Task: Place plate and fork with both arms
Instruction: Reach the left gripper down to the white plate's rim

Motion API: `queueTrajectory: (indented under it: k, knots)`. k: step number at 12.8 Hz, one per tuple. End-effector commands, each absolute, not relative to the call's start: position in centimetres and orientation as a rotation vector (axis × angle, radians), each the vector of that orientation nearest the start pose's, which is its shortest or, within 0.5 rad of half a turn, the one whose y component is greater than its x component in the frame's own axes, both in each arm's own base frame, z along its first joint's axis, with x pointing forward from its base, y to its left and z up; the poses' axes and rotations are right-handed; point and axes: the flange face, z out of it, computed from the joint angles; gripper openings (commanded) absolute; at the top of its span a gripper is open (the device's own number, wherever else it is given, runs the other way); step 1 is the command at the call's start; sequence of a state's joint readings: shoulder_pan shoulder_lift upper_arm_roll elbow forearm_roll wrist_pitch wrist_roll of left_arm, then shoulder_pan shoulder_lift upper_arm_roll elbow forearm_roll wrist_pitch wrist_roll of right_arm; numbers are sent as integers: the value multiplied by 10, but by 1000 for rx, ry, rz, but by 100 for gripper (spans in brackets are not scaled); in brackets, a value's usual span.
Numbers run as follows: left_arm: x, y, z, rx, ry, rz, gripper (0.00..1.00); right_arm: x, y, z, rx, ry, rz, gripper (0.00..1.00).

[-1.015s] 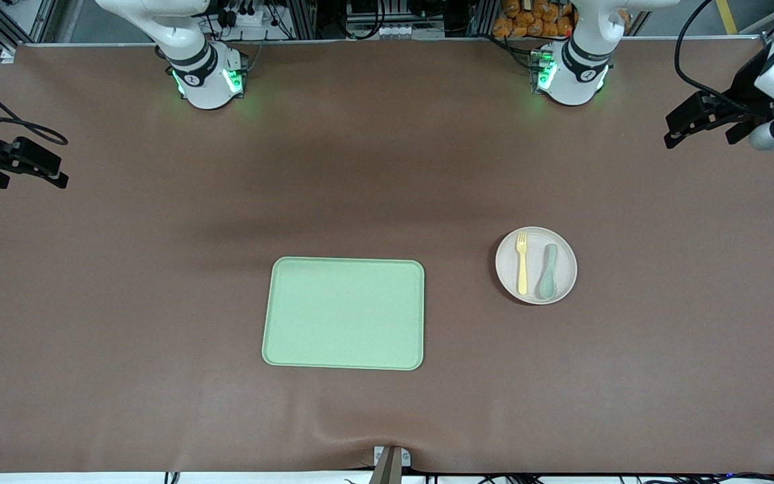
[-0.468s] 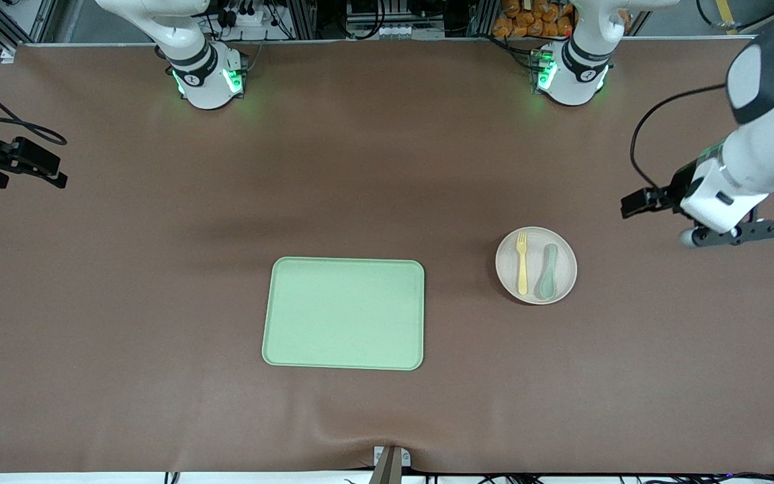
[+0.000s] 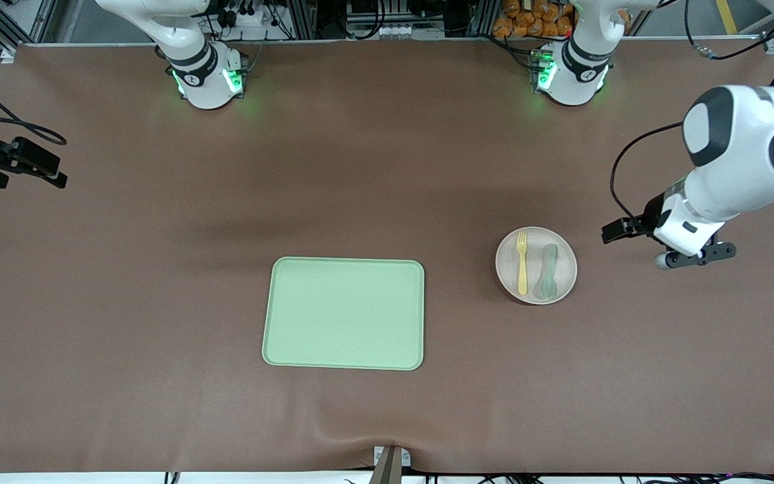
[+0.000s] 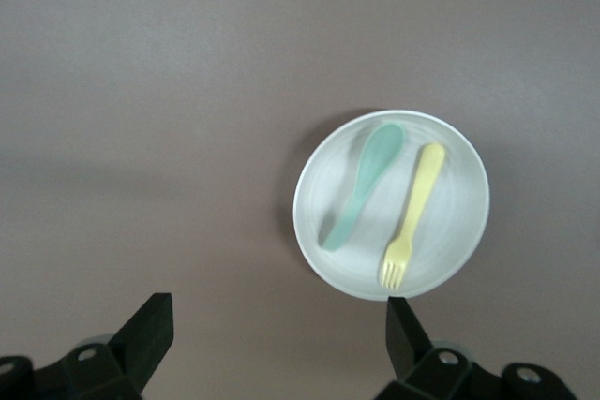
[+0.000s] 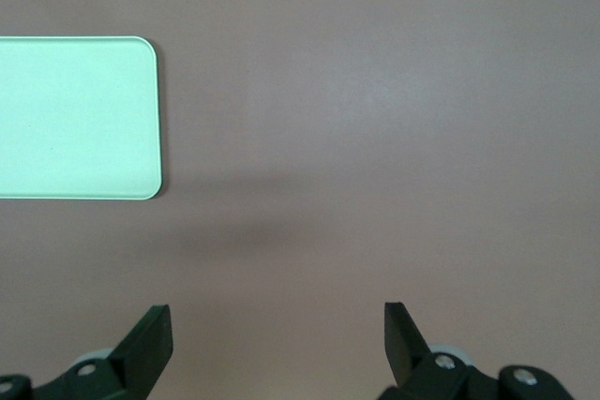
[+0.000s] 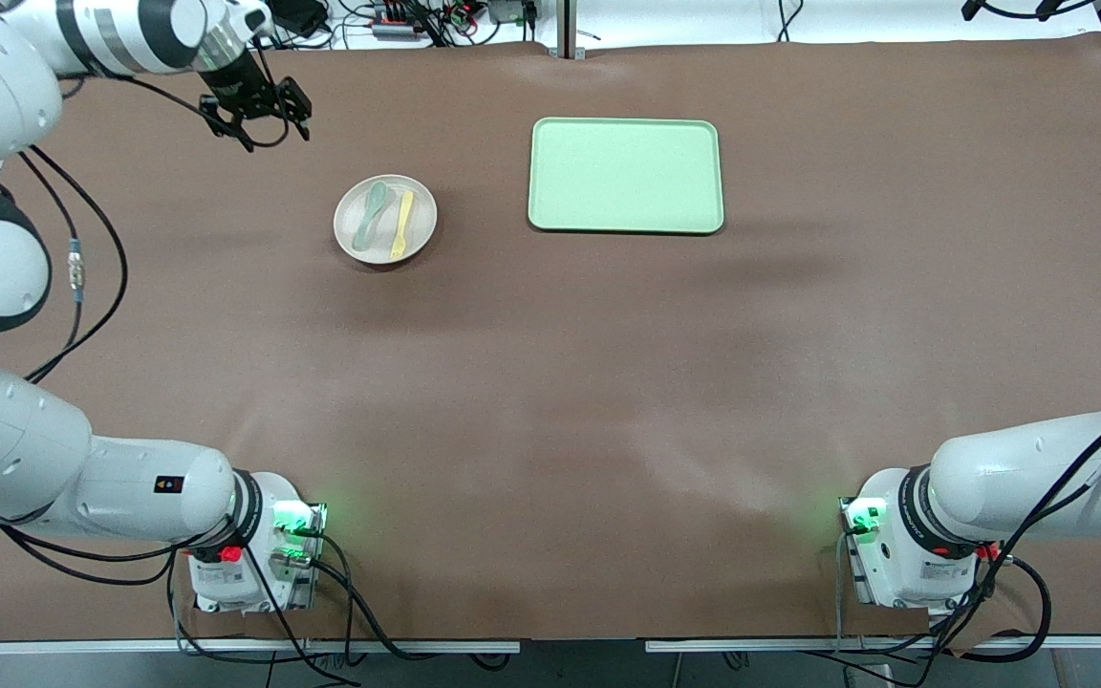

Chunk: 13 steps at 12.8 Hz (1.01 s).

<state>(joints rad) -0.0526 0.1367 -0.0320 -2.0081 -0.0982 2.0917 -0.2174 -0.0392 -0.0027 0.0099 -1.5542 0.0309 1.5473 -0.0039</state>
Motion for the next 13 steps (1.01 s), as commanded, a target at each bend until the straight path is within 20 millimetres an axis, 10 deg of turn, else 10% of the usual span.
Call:
queueTrajectory:
  k: [1, 5, 7, 13]
  knots:
    - [577, -58, 334, -3233, -312, 84, 100, 548, -16, 636, -3114, 27, 4, 100]
    - [577, -53, 271, -3252, -334, 88, 99, 548, -17, 636, -3112, 30, 6, 100]
    - [575, -59, 247, -3259, -348, 114, 75, 548, -17, 635, -3112, 30, 8, 100]
    - [574, -64, 215, -3257, -343, 131, 53, 547, -18, 636, -3111, 32, 6, 100]
